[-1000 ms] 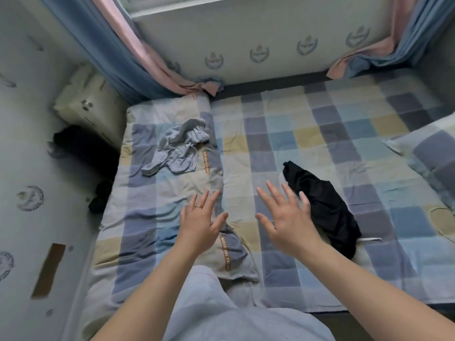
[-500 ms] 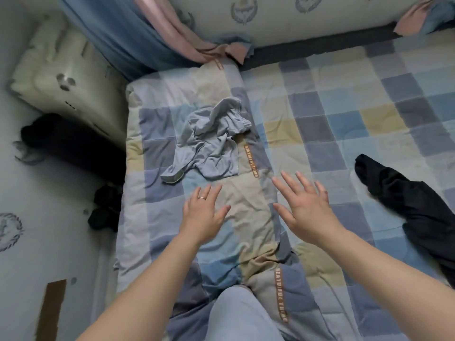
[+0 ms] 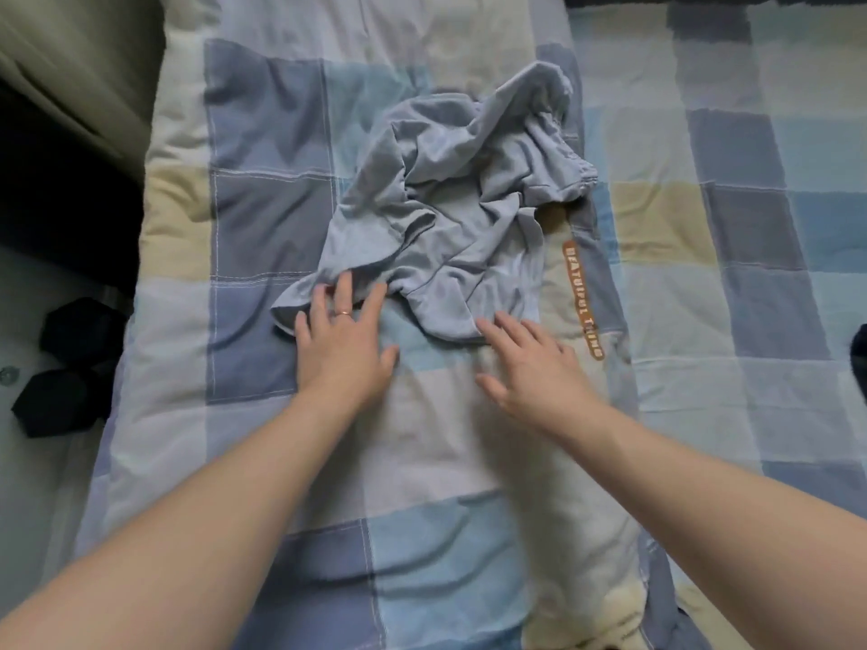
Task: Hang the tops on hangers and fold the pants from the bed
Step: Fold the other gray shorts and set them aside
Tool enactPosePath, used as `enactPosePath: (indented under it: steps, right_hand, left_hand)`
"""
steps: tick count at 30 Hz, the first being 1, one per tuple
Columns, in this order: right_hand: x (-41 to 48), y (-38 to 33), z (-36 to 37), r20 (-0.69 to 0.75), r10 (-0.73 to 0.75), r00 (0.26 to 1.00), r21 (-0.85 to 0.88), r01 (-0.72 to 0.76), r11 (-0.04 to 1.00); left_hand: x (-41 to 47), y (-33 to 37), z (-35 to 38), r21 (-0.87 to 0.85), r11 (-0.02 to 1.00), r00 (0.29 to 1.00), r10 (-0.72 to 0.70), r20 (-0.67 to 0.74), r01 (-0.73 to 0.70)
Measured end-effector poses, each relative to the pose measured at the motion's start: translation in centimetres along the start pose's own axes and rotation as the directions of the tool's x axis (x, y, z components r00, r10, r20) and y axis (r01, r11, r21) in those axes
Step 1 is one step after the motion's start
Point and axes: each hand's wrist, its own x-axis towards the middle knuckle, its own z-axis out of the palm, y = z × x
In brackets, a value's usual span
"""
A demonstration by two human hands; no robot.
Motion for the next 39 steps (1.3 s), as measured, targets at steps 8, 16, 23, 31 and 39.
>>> enactPosePath:
  steps: [8,16,23,31,39]
  right_hand:
    - [5.9,-0.6,3.8,-0.163,-0.004,0.987,0.127,0.024,0.992]
    - [7.4,0.1,1.7,-0.111,0.151,0.982,0.172,-0.13,0.976]
    - [3.1,-1.1,-2.7,-0.015,0.187,0.982,0.247,-0.178,0.953]
    - [-8.5,-2.3,-3.7,0.002,0.276,0.961,0.501,-0.24,0.832]
    - [-23.4,1.3,-5.2,0.038,0.496,0.867,0.72,-0.368,0.589]
  left_hand:
    - [5.5,-1.7,4.2,-0.151,0.985,0.996,-0.092,-0.02,0.088]
    - [7.5,-3.5,3.6,-0.351,0.936,0.999,-0.006,0.041,0.02]
    - [7.6,-4.6,-0.2,-0.325,0.946,0.991,0.047,0.123,-0.004]
    - [-5.7,-2.0,0.7,-0.527,0.83,0.959,-0.029,0.283,0.181]
    - [-23.0,5.1,-0.9,-0.691,0.563,0.865,-0.091,0.493,0.454]
